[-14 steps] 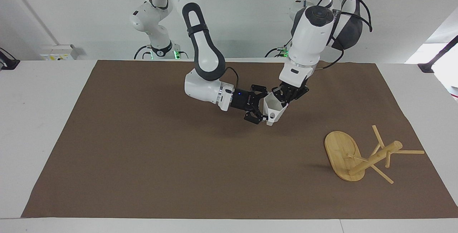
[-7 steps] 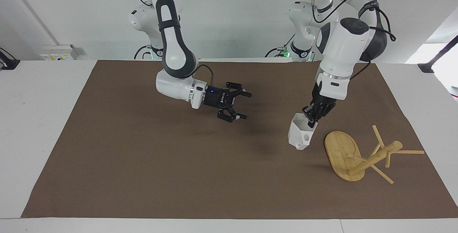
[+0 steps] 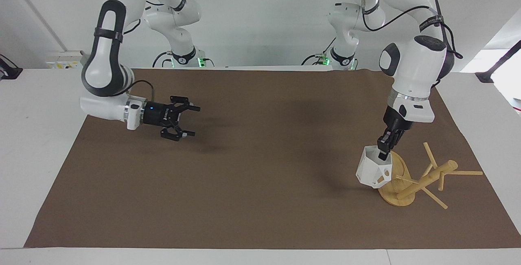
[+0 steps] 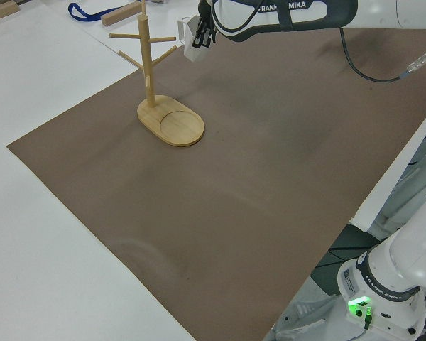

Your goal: Hang cup on rack

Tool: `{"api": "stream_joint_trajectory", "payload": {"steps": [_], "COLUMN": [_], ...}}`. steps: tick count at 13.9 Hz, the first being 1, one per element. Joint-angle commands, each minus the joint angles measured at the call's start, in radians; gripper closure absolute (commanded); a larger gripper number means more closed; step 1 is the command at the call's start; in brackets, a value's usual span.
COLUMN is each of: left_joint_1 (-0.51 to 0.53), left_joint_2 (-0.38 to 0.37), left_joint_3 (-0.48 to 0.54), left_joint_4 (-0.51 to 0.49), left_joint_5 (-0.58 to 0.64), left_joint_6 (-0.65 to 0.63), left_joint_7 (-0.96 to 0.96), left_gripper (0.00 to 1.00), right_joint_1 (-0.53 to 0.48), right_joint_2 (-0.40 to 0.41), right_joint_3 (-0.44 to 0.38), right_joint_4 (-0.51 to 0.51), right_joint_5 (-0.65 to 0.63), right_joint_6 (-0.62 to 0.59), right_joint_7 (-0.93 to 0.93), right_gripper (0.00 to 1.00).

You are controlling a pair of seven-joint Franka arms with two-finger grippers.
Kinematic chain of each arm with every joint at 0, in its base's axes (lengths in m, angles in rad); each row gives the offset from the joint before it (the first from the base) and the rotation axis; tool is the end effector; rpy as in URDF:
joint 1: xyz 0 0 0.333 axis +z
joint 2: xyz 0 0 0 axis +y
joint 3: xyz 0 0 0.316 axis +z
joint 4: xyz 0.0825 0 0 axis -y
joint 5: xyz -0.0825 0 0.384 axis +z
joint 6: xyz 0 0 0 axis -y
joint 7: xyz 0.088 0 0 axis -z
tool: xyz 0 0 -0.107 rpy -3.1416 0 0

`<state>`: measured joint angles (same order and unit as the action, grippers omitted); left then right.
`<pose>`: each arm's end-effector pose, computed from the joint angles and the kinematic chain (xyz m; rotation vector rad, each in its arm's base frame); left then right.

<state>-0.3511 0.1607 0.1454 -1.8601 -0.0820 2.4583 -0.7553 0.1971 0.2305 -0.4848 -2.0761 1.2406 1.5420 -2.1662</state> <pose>0.6241 -0.1348 0.4804 2.7271 0.8355 0.5364 0.5398 -0.0438 0.3445 -1.5676 -1.2792 -0.9421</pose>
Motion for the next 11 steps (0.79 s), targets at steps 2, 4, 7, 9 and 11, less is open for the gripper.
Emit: {"api": "stream_joint_trajectory", "payload": {"steps": [2,4,7,9,11], "left_joint_1": [0.026,0.027,0.029,0.050,0.053], "left_joint_2": [-0.021,-0.013,-0.007,-0.007,-0.007], "left_joint_3": [-0.010,-0.009,-0.007,-0.007,-0.007], "left_joint_4": [-0.043,-0.044,-0.050,-0.051,-0.051], "left_joint_5": [-0.022,-0.022,-0.027,-0.031,-0.050], "left_joint_6": [0.028,0.025,0.022,0.024,0.025], "left_joint_7": [0.008,0.010,0.005,-0.004,-0.035], "left_gripper": [1.00,1.00,1.00,1.00,1.00], "right_joint_1": [-0.140,-0.191,-0.211,-0.200,-0.193], "right_joint_2": [-0.014,-0.016,-0.034,-0.066,-0.126], "right_joint_3": [0.014,0.014,0.014,0.021,0.028], "right_joint_4": [0.051,0.100,0.204,0.267,0.295], "right_joint_5": [-0.212,-0.317,-0.502,-0.596,-0.682], "right_joint_6": [-0.056,-0.057,-0.068,-0.071,-0.077], "right_joint_7": [0.031,0.039,0.173,0.326,0.504], "right_gripper": [0.00,0.00,0.00,0.00,0.00]}}
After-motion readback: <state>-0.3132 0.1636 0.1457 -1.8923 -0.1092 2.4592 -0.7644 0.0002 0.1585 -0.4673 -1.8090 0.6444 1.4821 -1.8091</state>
